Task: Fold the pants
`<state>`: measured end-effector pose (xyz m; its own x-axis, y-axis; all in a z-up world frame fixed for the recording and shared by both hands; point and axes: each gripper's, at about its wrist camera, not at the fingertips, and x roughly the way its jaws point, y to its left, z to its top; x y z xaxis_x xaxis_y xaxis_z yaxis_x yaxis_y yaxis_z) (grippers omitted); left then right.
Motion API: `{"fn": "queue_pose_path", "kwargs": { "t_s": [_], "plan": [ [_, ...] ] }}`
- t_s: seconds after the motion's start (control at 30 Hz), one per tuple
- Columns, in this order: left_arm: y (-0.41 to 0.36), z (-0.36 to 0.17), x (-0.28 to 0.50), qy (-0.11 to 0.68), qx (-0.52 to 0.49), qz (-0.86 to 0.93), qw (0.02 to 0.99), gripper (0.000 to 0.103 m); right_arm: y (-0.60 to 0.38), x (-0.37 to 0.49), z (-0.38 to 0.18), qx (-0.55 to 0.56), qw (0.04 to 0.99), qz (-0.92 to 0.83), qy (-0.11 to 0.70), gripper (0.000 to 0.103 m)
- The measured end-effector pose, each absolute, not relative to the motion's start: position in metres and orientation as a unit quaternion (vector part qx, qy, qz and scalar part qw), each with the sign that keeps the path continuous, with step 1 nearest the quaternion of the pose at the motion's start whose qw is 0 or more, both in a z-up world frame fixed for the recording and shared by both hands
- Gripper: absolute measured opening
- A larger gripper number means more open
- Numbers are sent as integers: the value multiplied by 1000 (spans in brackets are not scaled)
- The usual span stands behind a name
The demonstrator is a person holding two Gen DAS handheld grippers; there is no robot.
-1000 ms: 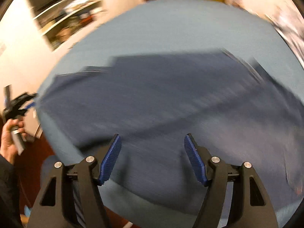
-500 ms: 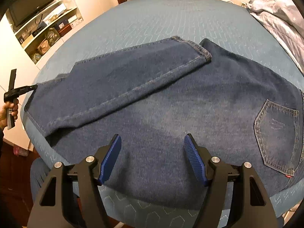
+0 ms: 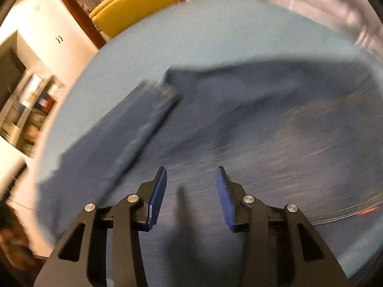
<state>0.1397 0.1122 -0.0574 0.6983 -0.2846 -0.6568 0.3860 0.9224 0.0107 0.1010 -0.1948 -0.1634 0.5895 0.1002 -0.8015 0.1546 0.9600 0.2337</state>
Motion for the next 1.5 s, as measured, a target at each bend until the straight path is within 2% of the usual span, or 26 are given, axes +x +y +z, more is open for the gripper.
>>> {"fn": "queue_pose_path", "kwargs": {
  "t_s": [0.1, 0.17, 0.23, 0.27, 0.4, 0.47, 0.53, 0.7, 0.8, 0.87, 1.0, 1.17, 1.23, 1.4, 1.5],
  "plan": [
    [3, -81, 153, 346, 99, -229, 904, 60, -244, 88, -166, 113, 882, -94, 448, 40],
    [-29, -98, 177, 362, 90, -227, 900, 58, -291, 76, -169, 98, 882, -147, 438, 41],
    [-53, -119, 201, 381, 93, -208, 896, 56, -328, 73, -184, 86, 878, -121, 455, 27],
    [-63, -124, 212, 391, 97, -193, 895, 54, -335, 72, -188, 90, 882, -91, 453, 26],
    [-82, -155, 239, 433, 140, -125, 881, 35, -313, 68, -192, -7, 895, -88, 436, 27],
    [-84, -155, 244, 441, 143, -111, 879, 29, -313, 64, -193, -5, 895, -99, 436, 27],
    [-97, -152, 246, 439, 161, -109, 877, 8, -310, 66, -192, 0, 893, -106, 437, 27],
    [-87, -109, 239, 416, 126, -111, 894, 3, -317, 72, -189, 3, 885, -116, 451, 28],
    [-37, -69, 226, 399, 65, -113, 908, 3, -309, 70, -180, -1, 879, -124, 461, 34],
    [10, -40, 213, 377, 30, -100, 920, 3, -295, 69, -168, -1, 881, -119, 458, 61],
    [113, 1, 181, 346, -41, -65, 935, 3, -242, 73, -144, -11, 893, -73, 444, 70],
    [252, 2, 127, 334, -104, 13, 937, 3, -152, 91, -131, -2, 890, 39, 455, 71],
    [319, -21, 99, 342, -152, 61, 925, 3, -100, 97, -133, -7, 882, 93, 463, 71],
    [422, -94, 56, 369, -230, 160, 886, 3, 2, 101, -161, -35, 846, 182, 499, 73],
    [460, -123, 39, 377, -265, 172, 871, 3, 30, 101, -175, -54, 836, 187, 513, 73]
  ]
}}
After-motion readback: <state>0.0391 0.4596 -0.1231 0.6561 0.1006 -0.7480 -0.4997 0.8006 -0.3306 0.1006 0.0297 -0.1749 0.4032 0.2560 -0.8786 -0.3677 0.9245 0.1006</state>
